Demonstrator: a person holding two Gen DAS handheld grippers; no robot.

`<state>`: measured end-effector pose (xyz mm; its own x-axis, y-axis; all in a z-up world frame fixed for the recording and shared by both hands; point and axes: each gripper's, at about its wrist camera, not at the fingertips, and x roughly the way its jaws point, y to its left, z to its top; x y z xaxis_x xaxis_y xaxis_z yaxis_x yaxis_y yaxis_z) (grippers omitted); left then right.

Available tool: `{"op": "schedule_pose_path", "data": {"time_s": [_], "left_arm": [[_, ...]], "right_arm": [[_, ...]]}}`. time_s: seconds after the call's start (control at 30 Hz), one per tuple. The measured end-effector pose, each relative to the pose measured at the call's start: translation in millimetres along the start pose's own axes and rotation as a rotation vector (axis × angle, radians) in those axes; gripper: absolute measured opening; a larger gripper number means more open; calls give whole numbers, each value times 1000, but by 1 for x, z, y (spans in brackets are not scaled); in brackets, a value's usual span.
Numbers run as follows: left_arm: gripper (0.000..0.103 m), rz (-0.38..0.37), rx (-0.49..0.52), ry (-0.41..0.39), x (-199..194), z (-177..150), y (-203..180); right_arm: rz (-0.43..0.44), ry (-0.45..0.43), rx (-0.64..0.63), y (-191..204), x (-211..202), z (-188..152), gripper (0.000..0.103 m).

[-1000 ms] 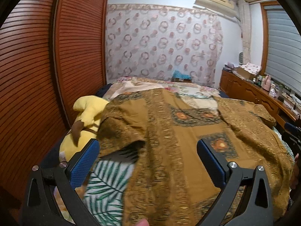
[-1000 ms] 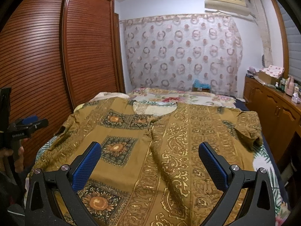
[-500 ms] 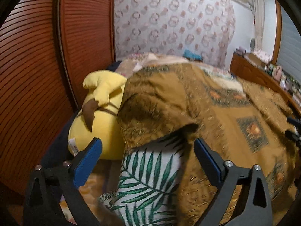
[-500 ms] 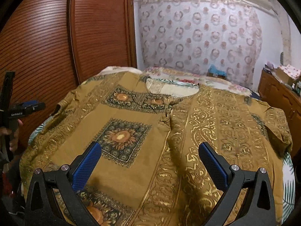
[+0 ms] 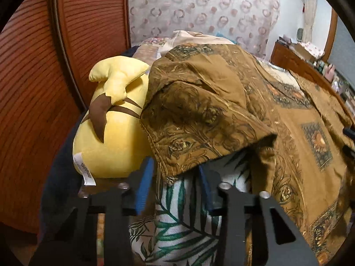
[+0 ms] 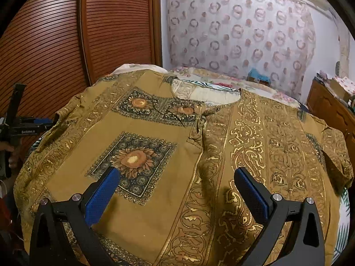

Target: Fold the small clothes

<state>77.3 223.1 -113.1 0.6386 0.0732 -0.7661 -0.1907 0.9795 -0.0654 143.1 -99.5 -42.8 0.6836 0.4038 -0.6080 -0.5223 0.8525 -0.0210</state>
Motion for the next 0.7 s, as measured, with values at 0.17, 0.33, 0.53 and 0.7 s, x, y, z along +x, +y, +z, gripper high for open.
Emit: {"op": "schedule_pose_path", "data": {"time_s": [0.17,0.33,0.53,0.7], "left_arm": [[6,18,10,-21,-2,9,2],[5,9,52,-136,-37,35,-14],[5,-62,191,-225,-69,69,-78],[5,-138,308,-221,-70,79,-137]], "right_arm": [[-2,7,18,-1,3,2,103],[-6,-3,19,0,3,1,103],[-15,-5,22,4,2,1,103],[-15,-5,24,2,2,0,103]]}}
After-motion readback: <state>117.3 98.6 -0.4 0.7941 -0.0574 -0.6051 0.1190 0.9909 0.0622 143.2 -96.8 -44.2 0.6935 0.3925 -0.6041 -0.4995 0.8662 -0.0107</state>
